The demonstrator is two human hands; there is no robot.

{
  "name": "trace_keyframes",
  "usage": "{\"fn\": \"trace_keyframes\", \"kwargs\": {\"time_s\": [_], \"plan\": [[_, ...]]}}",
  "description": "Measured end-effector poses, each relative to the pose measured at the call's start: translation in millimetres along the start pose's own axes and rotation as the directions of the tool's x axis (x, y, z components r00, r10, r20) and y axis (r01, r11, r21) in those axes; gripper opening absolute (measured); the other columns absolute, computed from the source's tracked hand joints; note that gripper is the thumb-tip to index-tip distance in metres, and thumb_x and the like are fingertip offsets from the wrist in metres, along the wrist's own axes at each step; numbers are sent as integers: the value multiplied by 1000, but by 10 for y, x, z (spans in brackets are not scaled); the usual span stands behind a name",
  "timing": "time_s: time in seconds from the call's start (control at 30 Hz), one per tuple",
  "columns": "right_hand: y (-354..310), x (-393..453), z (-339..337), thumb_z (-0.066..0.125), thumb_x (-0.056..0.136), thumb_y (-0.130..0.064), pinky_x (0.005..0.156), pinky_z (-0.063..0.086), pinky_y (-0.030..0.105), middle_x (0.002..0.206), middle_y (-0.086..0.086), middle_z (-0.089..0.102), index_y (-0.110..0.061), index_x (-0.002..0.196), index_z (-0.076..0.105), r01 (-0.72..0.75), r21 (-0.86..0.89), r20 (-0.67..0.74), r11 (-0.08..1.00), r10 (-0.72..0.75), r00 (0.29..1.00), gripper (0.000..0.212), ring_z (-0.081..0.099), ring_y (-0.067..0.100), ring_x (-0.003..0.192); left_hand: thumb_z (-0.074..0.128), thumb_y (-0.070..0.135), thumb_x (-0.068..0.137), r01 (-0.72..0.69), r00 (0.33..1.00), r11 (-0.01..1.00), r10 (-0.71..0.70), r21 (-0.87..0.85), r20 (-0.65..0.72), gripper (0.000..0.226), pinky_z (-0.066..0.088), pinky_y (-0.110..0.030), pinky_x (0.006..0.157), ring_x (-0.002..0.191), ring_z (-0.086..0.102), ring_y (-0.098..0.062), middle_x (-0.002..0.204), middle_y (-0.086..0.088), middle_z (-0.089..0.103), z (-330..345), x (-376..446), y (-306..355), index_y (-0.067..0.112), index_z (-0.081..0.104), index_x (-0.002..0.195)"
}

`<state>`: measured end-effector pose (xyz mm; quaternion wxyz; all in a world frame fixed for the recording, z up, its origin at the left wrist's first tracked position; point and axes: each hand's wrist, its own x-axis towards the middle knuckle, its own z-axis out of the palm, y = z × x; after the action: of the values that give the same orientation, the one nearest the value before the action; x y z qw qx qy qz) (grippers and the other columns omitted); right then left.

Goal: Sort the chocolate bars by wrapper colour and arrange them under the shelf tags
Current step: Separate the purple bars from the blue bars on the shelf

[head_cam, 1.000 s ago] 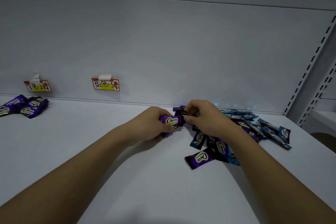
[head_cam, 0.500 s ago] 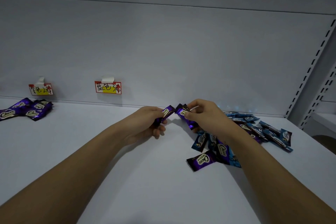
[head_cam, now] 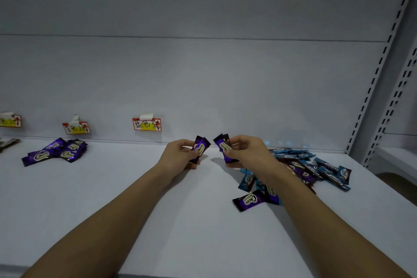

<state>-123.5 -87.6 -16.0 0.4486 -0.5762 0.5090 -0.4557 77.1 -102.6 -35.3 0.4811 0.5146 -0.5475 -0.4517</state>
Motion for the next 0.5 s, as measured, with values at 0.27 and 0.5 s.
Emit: {"fn": "trace_keyframes", "kwargs": {"time_s": [0.27, 0.5], "plan": [[-155, -101, 502, 74, 82, -1, 61, 60, 31, 71, 0, 68, -14, 87, 67, 57, -87, 35, 995, -54, 998, 15, 66, 13, 57, 68, 5, 87, -61, 995, 995, 66, 73, -79, 14, 55, -24, 57, 64, 68, -15, 78, -6, 74, -576, -273, 64, 16, 65, 97], [-168, -76, 1470, 76, 80, -3, 54, 57, 26, 74, 0, 66, -19, 83, 65, 67, -200, 180, 978, -31, 983, 20, 64, 11, 53, 71, 5, 85, -23, 965, 992, 56, 128, -257, 15, 55, -23, 57, 65, 69, -15, 79, -3, 74, -1604, -559, -193, 16, 64, 92]]}}
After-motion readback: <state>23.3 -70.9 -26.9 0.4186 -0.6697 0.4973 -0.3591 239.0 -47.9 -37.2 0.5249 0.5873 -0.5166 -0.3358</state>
